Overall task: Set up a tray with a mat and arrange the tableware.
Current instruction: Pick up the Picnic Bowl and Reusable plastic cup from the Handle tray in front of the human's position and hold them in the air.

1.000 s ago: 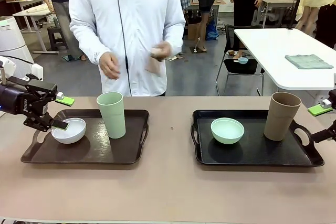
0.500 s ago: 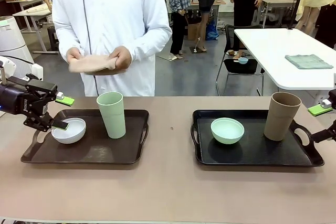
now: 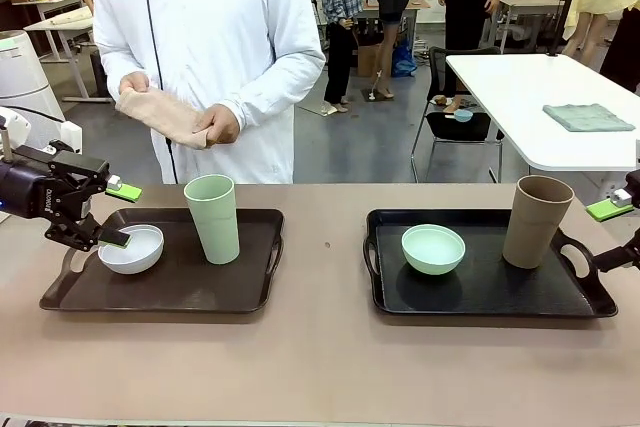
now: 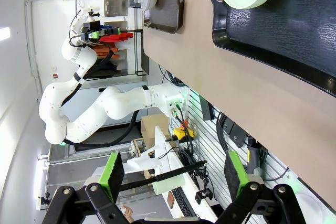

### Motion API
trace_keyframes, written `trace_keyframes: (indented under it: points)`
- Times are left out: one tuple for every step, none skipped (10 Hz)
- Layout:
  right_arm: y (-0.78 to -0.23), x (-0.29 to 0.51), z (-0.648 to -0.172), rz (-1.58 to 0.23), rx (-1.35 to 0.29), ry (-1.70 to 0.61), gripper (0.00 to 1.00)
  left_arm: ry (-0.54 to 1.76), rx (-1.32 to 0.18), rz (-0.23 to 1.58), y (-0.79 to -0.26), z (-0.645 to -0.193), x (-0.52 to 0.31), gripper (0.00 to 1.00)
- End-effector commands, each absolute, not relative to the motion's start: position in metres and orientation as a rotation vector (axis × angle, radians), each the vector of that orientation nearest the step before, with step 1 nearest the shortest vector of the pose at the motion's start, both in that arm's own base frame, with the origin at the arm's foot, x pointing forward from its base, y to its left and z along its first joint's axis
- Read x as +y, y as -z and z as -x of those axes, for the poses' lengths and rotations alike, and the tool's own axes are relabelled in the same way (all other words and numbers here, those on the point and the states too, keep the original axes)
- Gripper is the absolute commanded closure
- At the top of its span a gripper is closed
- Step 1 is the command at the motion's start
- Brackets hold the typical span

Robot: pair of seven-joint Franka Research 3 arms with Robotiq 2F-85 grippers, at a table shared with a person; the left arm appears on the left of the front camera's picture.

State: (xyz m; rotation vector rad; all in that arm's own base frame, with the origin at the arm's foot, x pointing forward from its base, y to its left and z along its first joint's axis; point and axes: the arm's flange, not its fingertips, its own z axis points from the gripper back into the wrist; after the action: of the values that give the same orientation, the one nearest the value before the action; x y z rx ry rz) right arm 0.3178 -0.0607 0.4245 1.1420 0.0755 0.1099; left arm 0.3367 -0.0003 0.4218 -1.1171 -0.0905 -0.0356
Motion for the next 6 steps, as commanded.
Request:
trace_keyframes:
  points:
    - [-0.425,-0.061,-0.318,-1.142,0.075,-0.110,0.00,0.036,-0.090,1.117,-0.422,-0.337,0.000,0.00]
    - [-0.446,-0.049,-0.330,-1.122,0.035,-0.084,0.00,0.029,-0.141,1.022,-0.432,-0.343,0.001,0.00]
    - [-0.494,-0.010,-0.341,-1.014,-0.066,-0.167,0.00,0.070,-0.223,0.800,-0.462,-0.349,-0.002,0.00]
    - [-0.536,0.031,-0.348,-0.896,-0.140,-0.250,0.00,0.123,-0.265,0.585,-0.495,-0.350,-0.010,0.00]
    - [-0.568,0.075,-0.358,-0.780,-0.212,-0.340,0.00,0.135,-0.317,0.399,-0.527,-0.351,-0.016,0.00]
    - [-0.587,0.119,-0.368,-0.691,-0.271,-0.435,0.00,0.147,-0.325,0.247,-0.552,-0.354,-0.020,0.00]
